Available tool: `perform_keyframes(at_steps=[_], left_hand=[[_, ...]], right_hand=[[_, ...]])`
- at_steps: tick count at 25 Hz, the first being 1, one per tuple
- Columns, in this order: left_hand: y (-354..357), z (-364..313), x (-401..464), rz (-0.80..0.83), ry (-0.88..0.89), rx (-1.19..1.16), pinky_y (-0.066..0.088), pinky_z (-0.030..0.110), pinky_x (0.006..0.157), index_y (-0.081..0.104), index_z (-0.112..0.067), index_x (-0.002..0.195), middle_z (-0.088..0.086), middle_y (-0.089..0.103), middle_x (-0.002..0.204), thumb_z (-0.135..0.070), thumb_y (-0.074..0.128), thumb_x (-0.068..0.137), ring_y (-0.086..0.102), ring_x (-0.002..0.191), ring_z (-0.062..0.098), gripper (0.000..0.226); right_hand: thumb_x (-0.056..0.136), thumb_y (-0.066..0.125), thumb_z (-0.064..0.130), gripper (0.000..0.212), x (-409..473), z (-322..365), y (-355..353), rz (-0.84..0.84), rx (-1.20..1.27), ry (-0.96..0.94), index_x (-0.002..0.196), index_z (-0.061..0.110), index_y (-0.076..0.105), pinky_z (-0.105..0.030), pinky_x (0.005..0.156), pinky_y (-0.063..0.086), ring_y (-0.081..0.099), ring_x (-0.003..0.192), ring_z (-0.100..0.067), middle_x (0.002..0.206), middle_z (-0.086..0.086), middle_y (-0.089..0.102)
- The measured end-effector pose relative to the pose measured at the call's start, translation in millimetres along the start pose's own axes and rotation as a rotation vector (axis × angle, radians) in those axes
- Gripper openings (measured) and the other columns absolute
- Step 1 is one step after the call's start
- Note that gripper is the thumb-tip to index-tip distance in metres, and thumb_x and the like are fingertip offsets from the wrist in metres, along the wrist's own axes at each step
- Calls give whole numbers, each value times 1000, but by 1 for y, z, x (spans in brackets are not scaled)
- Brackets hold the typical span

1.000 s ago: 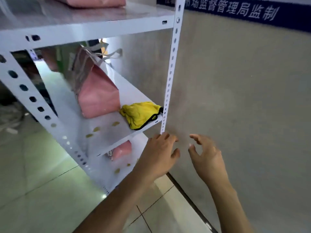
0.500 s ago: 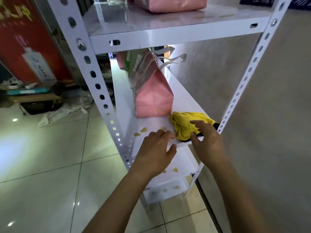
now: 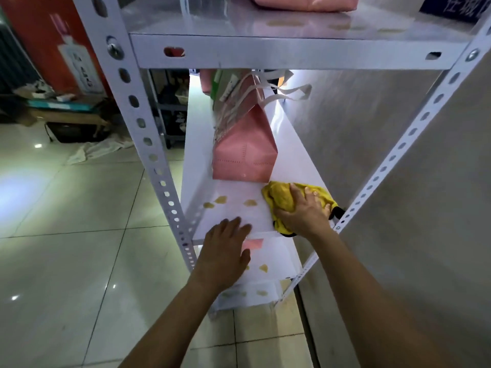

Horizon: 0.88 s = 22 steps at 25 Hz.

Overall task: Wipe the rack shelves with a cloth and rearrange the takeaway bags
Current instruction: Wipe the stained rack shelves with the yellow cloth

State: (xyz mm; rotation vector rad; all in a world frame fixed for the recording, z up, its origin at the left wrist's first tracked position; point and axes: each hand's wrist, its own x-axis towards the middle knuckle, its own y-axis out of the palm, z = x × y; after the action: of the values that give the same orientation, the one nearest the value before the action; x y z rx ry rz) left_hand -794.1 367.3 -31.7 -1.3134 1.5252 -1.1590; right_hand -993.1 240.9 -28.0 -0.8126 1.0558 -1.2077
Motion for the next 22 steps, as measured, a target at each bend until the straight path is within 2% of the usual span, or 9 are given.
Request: perform_keyframes(at_steps=[2, 4, 5, 7, 10, 13, 15, 18, 22], left_hand=[[9, 0, 0, -1, -16, 32, 14, 40, 123, 22, -27, 159, 2, 16, 167, -40, 43, 101, 16, 153, 24, 62], [11, -1, -2, -15, -19, 37, 13, 41, 123, 22, -27, 159, 3, 16, 167, -38, 45, 101, 16, 153, 25, 63], [10, -2, -3, -20, -18, 31, 13, 40, 123, 23, -27, 158, 3, 17, 167, -38, 45, 101, 16, 153, 24, 63], [7, -4, -6, -26, -18, 13, 15, 38, 123, 28, -25, 157, 4, 21, 166, -36, 46, 101, 19, 152, 24, 60], [-4, -11, -10, -56, -27, -24, 24, 34, 119, 38, -23, 153, 4, 35, 160, -34, 48, 100, 31, 147, 23, 54], [-22, -22, -13, -93, -33, -9, 26, 34, 118, 41, -23, 151, 1, 37, 159, -35, 47, 101, 30, 147, 21, 52], [-43, -34, -11, -144, -32, -6, 25, 33, 118, 43, -24, 149, 0, 36, 159, -36, 47, 101, 29, 147, 21, 50], [-85, -57, -8, -265, 5, 18, 27, 30, 112, 48, -25, 144, -2, 40, 154, -35, 47, 100, 33, 142, 20, 45], [-148, -85, -18, -428, 57, 67, 38, 38, 104, 56, -23, 135, 0, 51, 141, -33, 49, 98, 46, 128, 24, 39]], right_hand=[[92, 52, 58, 75, -1, -4, 7, -89, 22, -66, 157, 34, 24, -57, 122, 5, 16, 153, -30, 165, -7, 22], [92, 59, 42, 66, -10, -2, 16, -253, 84, -123, 153, 26, 39, -53, 118, 22, 38, 142, -34, 153, -11, 45], [90, 62, 34, 63, -16, 0, 20, -323, 98, -145, 150, 22, 45, -50, 112, 31, 49, 131, -36, 143, -13, 55], [88, 65, 27, 59, -26, 1, 23, -412, 56, -173, 145, 18, 52, -47, 97, 42, 59, 111, -40, 124, -16, 65], [89, 65, 24, 58, -37, -6, 18, -425, 35, -181, 145, 19, 51, -48, 87, 44, 58, 104, -41, 118, -17, 63], [88, 64, 15, 59, -52, -15, 1, -457, 223, -202, 146, 19, 50, -49, 88, 47, 57, 102, -41, 116, -16, 62], [87, 65, 12, 60, -68, -16, -20, -476, 359, -293, 145, 20, 51, -50, 89, 49, 58, 103, -39, 116, -13, 61], [88, 62, 12, 61, -88, -8, -70, -484, 501, -424, 144, 31, 49, -47, 89, 51, 59, 108, -29, 120, -6, 60], [89, 57, 11, 61, -125, 9, -140, -523, 586, -539, 139, 46, 49, -41, 87, 53, 61, 108, -16, 118, 9, 62]])
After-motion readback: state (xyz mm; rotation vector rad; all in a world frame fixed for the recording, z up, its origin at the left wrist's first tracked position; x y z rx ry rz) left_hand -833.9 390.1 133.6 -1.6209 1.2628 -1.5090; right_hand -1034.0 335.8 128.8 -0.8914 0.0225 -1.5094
